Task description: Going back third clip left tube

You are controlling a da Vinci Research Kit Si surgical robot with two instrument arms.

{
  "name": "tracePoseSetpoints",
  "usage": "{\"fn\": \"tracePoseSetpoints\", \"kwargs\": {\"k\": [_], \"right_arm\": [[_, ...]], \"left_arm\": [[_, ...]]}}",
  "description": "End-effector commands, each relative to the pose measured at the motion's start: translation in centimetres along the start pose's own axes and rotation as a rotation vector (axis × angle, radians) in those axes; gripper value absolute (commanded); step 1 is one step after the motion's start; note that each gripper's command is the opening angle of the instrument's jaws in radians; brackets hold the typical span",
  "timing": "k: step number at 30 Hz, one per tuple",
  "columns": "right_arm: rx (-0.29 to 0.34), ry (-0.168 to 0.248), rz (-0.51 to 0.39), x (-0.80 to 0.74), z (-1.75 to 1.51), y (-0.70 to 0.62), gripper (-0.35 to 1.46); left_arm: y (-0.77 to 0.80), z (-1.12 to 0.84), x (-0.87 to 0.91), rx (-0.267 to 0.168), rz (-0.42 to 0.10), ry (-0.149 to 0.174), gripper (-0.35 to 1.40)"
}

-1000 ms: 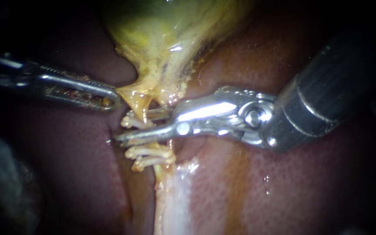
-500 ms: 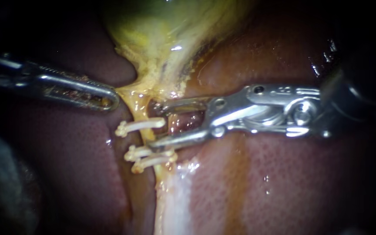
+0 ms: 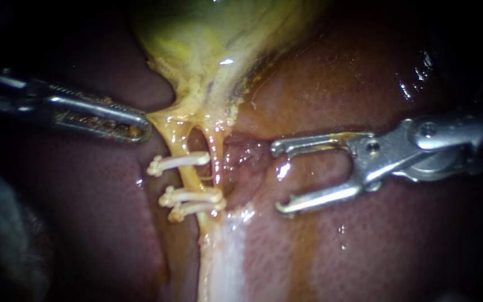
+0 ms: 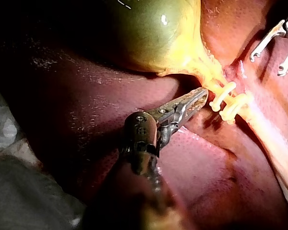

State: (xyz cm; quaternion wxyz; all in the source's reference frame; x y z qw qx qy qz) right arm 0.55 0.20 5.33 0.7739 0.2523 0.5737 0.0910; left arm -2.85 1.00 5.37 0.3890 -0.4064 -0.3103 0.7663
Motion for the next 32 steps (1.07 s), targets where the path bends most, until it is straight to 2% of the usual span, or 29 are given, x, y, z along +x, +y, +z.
{"fn": "tracePoseSetpoints", "kwargs": {"k": [1, 11, 22, 32], "right_arm": [[-0.006, 0.0, 0.0, -0.02, -0.04, -0.01, 0.5], [-0.064, 0.0, 0.018, -0.09, -0.22, -0.05, 0.5], [-0.063, 0.0, 0.018, -0.09, -0.24, -0.06, 0.5], [-0.063, 0.0, 0.017, -0.09, -0.25, -0.07, 0.5]], "left_arm": [[0.0, 0.0, 0.0, 0.0, 0.0, 0.0, -0.35], [0.0, 0.15, 0.02, 0.008, -0.001, 0.004, -0.35], [-0.12, 0.49, -0.01, 0.011, 0.004, 0.006, -0.35], [-0.15, 0.53, -0.02, 0.01, 0.005, 0.005, -0.35]]}}
